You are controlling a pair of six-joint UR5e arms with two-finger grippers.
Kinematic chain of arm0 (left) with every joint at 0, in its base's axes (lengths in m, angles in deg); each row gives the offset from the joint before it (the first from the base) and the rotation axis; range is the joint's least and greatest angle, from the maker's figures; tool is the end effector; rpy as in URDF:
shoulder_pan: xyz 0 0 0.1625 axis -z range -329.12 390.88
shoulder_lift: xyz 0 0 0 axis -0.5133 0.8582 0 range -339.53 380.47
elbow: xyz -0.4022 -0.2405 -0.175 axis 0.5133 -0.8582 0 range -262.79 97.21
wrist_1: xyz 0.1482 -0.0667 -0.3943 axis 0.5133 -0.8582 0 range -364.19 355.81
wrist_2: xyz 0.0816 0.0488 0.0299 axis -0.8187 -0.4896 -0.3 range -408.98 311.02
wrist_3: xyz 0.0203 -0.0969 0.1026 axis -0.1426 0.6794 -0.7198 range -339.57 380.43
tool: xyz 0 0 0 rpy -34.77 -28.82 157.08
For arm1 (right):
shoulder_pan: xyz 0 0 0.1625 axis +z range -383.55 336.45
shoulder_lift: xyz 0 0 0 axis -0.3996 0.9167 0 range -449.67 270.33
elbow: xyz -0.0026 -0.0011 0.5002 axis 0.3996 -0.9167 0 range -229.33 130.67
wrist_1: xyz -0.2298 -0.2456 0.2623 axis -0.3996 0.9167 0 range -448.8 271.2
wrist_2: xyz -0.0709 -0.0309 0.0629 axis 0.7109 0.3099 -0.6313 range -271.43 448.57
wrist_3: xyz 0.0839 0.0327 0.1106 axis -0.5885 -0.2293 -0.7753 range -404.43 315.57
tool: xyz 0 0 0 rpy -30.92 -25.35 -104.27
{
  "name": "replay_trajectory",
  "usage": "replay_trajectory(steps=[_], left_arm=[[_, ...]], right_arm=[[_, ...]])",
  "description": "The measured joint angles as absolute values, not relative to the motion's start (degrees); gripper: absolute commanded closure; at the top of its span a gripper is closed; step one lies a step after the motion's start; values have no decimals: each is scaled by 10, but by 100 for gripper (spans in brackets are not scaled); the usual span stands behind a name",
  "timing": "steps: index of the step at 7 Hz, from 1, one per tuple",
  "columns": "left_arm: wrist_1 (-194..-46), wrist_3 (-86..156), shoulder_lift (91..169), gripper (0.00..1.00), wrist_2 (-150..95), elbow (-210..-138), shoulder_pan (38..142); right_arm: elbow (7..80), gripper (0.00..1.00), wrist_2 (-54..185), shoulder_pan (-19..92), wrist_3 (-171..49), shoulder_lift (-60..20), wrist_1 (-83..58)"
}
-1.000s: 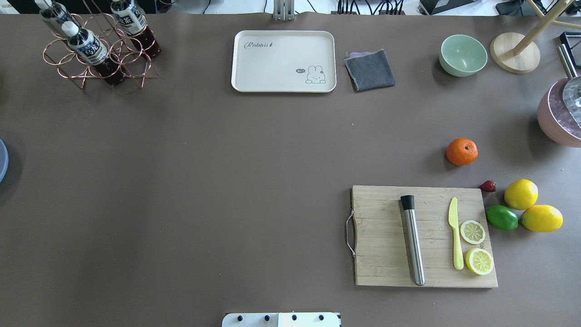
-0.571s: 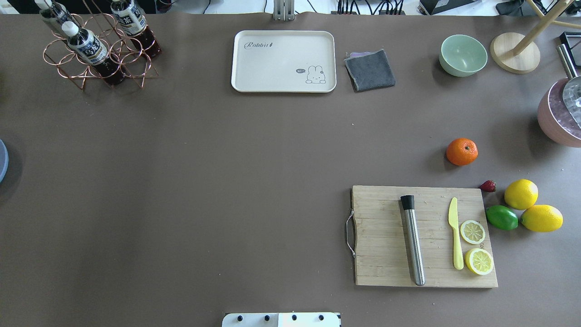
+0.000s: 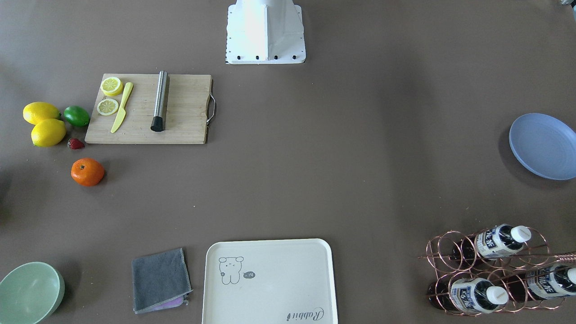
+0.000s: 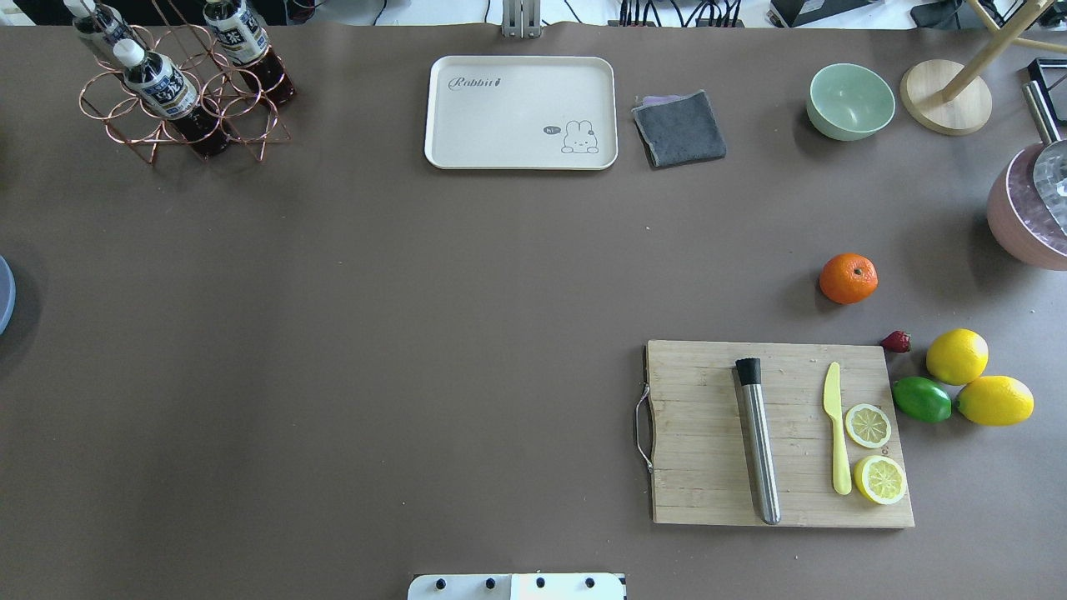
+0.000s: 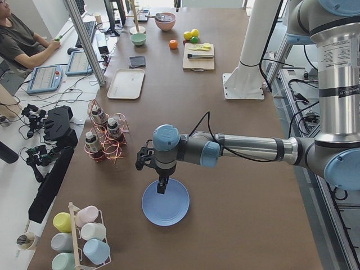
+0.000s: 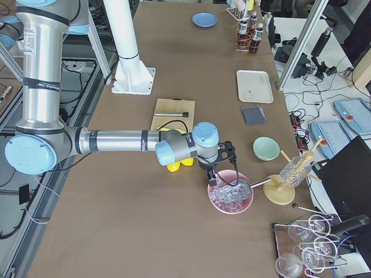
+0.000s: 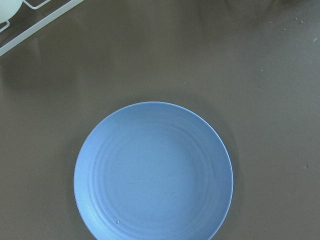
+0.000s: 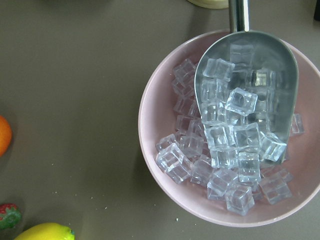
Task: Pick orange to plate
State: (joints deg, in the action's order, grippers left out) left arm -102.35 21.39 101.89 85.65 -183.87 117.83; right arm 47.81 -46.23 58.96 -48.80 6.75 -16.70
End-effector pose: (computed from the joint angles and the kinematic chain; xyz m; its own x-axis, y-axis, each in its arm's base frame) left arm -0.0093 -0.4478 0.7208 0.7045 0.1510 -0.6934 -0.0405 0.9841 0.1732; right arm -0.0295 -0.4762 0.7185 0.6817 -0.2430 0.6902 0.0718 0.9609 0.2674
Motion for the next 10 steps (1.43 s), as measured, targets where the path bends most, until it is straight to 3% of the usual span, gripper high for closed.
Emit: replay_trajectory(steps=[10], left_arm=[[-1061, 213, 1008, 2, 856, -1819, 1176]], right_arm=[[506, 0, -516, 588, -489, 112, -174]])
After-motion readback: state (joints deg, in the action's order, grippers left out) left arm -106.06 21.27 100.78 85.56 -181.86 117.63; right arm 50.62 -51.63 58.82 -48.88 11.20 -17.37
